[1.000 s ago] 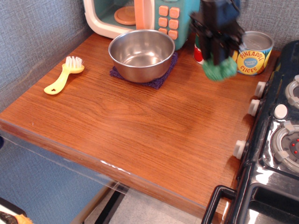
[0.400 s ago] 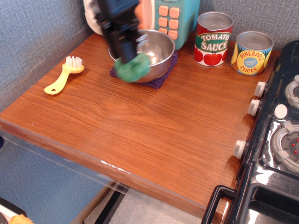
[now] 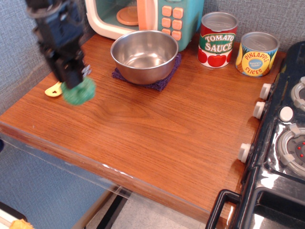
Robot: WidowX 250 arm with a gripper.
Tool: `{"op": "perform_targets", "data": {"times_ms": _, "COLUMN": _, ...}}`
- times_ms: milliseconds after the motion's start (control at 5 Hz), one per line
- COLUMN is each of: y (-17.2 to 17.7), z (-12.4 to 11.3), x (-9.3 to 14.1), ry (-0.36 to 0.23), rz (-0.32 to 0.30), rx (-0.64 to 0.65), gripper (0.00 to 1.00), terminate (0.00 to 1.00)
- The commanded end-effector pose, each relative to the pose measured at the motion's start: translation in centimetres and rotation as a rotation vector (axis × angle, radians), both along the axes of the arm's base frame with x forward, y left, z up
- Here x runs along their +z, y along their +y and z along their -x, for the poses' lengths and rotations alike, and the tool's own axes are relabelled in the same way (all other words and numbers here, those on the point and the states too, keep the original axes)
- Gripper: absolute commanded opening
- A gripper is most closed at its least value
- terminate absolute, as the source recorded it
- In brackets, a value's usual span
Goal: Move the broccoli to the front far left table
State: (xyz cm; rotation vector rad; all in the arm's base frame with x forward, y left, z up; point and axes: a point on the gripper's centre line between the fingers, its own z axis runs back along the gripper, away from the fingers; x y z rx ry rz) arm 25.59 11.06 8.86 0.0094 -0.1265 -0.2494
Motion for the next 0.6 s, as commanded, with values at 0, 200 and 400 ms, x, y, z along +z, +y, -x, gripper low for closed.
{"op": "perform_targets", "data": {"times_ms": 0, "y": 2.9, "z": 0.01, "x": -1.55, "ry": 0.018, "rz": -0.064, "rx": 0.07, "gripper": 0.0, "terminate": 0.0}}
{"op": "perform_targets", "data": {"times_ms": 200, "y": 3.3, "z": -0.21, "x": -1.97, "ry": 0.044, "rz": -0.059, "rx": 0.079, "gripper": 0.0, "terminate": 0.0}}
{"op": "perform_targets", "data": {"times_ms": 400, "y": 3.04, "z": -0.41, "x": -1.86, "ry": 0.053, "rz": -0.064, "rx": 0.068, "gripper": 0.0, "terminate": 0.0}}
